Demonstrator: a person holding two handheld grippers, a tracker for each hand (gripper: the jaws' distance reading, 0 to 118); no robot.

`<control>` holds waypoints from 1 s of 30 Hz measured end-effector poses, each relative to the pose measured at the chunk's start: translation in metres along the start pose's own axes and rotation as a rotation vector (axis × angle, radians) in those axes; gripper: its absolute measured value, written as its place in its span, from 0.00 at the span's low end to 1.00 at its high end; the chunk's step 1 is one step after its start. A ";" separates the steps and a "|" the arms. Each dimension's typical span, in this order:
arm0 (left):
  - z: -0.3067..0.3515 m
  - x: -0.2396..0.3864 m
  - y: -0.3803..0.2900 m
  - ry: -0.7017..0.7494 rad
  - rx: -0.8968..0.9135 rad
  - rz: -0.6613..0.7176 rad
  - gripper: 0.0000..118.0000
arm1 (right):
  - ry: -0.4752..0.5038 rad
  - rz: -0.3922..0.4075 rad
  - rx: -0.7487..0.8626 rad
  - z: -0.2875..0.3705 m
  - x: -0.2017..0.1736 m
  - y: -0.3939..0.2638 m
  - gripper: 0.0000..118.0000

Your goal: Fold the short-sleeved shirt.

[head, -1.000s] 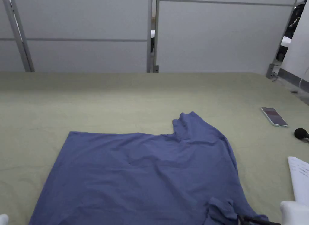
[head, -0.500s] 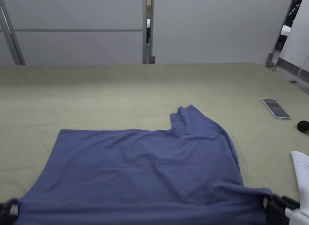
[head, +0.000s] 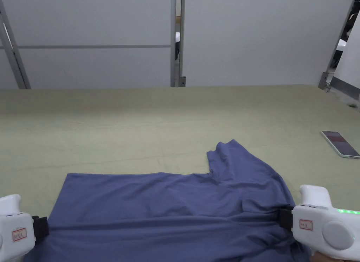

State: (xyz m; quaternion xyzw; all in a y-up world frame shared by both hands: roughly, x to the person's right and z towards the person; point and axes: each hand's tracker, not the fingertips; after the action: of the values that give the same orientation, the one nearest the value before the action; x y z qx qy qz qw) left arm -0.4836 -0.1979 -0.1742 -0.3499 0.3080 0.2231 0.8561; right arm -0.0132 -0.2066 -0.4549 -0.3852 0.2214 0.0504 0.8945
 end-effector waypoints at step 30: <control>0.045 -0.030 -0.072 -0.054 -0.039 0.056 1.00 | 0.047 0.016 0.469 0.174 -0.016 -0.059 0.02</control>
State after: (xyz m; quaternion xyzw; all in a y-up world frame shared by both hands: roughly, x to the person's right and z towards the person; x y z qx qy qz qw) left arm -0.4451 -0.2173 -0.0950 -0.3516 0.2900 0.2620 0.8507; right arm 0.0495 -0.1225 -0.3036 -0.1661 0.2511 -0.0042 0.9536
